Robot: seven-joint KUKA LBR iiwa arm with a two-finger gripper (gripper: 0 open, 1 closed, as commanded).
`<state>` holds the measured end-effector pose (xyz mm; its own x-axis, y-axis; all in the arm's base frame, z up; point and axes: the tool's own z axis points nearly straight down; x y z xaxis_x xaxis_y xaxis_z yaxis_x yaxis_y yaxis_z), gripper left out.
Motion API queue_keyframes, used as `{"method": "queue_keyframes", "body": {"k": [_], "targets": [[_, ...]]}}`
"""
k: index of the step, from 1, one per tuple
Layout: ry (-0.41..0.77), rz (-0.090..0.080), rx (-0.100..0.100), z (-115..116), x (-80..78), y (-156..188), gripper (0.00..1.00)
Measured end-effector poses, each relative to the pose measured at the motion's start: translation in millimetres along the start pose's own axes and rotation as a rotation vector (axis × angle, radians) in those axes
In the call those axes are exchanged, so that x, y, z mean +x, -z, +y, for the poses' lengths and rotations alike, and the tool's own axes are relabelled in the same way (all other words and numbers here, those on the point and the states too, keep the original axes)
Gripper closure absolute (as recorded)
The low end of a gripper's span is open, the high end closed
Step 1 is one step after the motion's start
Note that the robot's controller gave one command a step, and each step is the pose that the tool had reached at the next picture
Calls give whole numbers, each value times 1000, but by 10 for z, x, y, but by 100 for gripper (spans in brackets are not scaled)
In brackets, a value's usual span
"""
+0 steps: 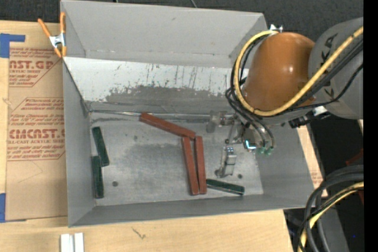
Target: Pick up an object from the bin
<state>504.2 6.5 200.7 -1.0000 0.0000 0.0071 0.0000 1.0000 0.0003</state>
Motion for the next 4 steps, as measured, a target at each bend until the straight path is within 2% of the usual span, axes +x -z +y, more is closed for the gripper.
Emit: {"method": "queue_keyframes", "body": {"k": [1, 2, 3, 4], "targets": [[0, -8, 0, 0, -17, 39, 0], [164, -18, 1, -14, 40, -288, 0], [500, -8, 1, -274, 68, -770, 0], [439, -6, 0, -506, 128, -957, 0]]}}
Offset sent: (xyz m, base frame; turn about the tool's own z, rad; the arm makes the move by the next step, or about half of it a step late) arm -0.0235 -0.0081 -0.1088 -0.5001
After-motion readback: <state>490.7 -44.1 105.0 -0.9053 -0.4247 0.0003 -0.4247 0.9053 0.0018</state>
